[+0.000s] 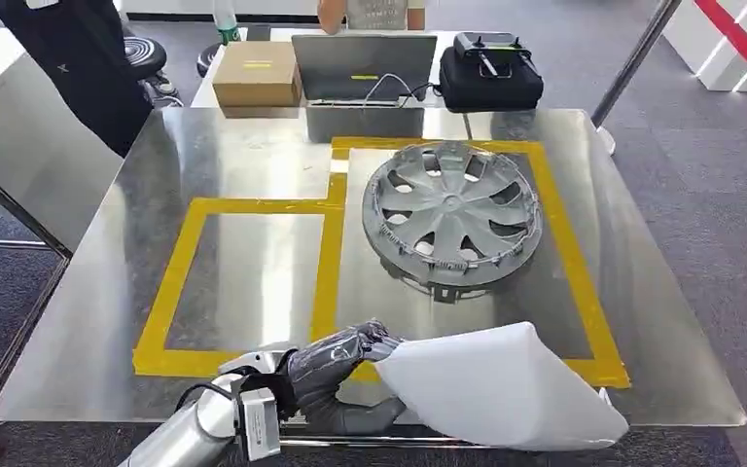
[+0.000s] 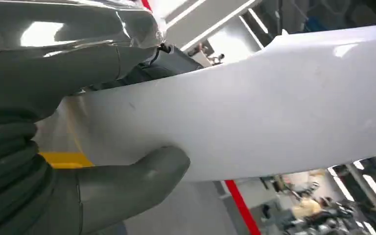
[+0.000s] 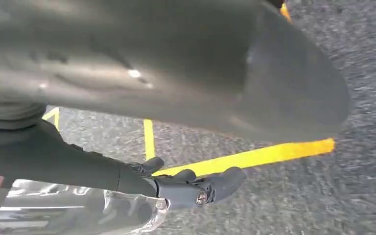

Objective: Take the parts from the cabinet and place them on the table.

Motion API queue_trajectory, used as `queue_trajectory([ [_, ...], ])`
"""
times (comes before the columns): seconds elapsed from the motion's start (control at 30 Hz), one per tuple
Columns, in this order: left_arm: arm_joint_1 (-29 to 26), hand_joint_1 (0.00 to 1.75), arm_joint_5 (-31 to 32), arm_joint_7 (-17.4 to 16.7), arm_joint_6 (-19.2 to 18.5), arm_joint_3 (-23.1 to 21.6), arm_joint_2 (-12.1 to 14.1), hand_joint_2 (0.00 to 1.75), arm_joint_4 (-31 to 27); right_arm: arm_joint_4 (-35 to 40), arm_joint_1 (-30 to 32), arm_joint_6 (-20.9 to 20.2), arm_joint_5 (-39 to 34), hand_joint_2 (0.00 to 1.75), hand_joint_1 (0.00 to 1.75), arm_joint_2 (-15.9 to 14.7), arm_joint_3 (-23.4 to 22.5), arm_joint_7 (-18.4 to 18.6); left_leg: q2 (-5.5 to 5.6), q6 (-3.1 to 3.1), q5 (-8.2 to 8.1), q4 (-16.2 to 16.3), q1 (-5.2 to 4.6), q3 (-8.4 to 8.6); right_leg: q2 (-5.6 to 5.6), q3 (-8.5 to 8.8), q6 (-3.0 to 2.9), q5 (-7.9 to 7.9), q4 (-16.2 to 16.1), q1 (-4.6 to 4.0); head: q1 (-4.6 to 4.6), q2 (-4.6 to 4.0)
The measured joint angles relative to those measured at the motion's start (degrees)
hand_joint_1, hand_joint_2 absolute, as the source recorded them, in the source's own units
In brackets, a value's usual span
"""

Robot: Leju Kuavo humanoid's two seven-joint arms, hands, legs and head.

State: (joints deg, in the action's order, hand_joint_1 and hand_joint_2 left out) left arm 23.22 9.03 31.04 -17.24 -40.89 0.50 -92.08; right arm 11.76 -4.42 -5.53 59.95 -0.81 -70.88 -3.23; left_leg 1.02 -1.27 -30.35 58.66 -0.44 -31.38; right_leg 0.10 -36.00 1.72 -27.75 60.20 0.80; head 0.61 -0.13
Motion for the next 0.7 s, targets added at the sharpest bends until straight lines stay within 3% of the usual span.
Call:
queue_trajectory([
  [0.03,0.0,1.75,2.2,-0.1,1.4,0.6,0.1,1.75,-0.1,0.0,0.1,0.0,0.0,0.00,0.00,0.0,0.0,-0.1,-0.04,0.44,-0.09,0.1,0.01,0.31,0.08,0.02,-0.64,1.16,-0.2,-0.08,0.00,0.00],
  [0.07,-0.1,1.75,4.5,-0.1,3.2,1.2,0.2,1.75,-0.1,0.0,0.3,0.0,0.1,0.00,0.00,0.2,0.0,-0.1,-0.07,-0.04,-0.53,0.3,-0.11,-0.16,0.08,0.33,-0.46,1.60,-0.2,0.11,0.00,0.00],
  [0.1,-0.1,1.75,6.7,0.0,5.0,1.8,0.3,1.75,0.0,0.0,0.3,0.0,0.2,0.00,0.00,0.2,0.0,-0.3,-0.13,-1.34,-0.65,0.0,-0.13,0.13,0.21,0.37,-0.36,1.40,-0.2,0.09,0.13,0.00],
  [0.13,0.0,1.75,9.5,-0.1,7.2,2.6,0.5,1.75,0.1,0.0,0.2,0.0,0.3,0.00,0.00,0.3,0.0,-0.3,-0.21,-1.54,-0.52,-0.2,-0.13,0.32,0.30,0.36,-0.40,1.36,-0.2,0.03,0.07,0.00],
  [0.27,1.6,1.75,21.1,-2.4,17.3,6.3,1.1,1.75,3.5,0.0,0.0,0.0,0.6,0.00,0.00,0.5,0.0,-0.3,-0.26,-1.52,-0.55,-1.0,-0.14,0.83,0.37,0.44,-1.01,0.96,-0.2,0.00,0.09,-0.02],
  [0.37,2.6,1.75,24.5,-2.4,20.7,9.2,1.5,1.75,7.0,0.0,-0.1,0.0,0.6,0.00,0.00,0.5,0.0,-0.1,-0.31,-1.48,-0.56,-1.2,-0.14,0.99,0.40,0.49,-1.21,0.83,-0.2,-0.06,0.09,0.00],
  [0.43,3.0,1.75,30.0,-4.1,24.6,10.3,1.7,1.75,9.3,0.0,-0.2,0.0,0.6,0.00,0.00,0.5,0.0,0.0,-0.31,-1.14,-0.56,-1.3,-0.12,1.02,0.40,0.53,-1.33,0.77,-0.2,-0.18,0.09,0.00],
  [0.53,4.4,1.75,38.5,-7.2,31.6,12.4,2.3,1.75,14.8,0.0,-0.2,0.0,0.7,0.00,0.00,0.5,0.0,0.0,-0.36,0.44,-0.53,-1.4,0.05,1.10,0.41,0.56,-1.39,0.73,-0.2,-0.31,0.07,0.00],
  [0.7,8.5,1.75,49.0,-11.7,40.9,16.9,3.6,1.75,27.8,0.0,-0.2,0.0,1.1,0.00,0.00,0.2,0.0,-0.3,-0.38,0.90,-0.50,-1.4,0.04,1.23,0.40,0.76,-1.39,0.74,-0.2,-0.26,0.05,0.00],
])
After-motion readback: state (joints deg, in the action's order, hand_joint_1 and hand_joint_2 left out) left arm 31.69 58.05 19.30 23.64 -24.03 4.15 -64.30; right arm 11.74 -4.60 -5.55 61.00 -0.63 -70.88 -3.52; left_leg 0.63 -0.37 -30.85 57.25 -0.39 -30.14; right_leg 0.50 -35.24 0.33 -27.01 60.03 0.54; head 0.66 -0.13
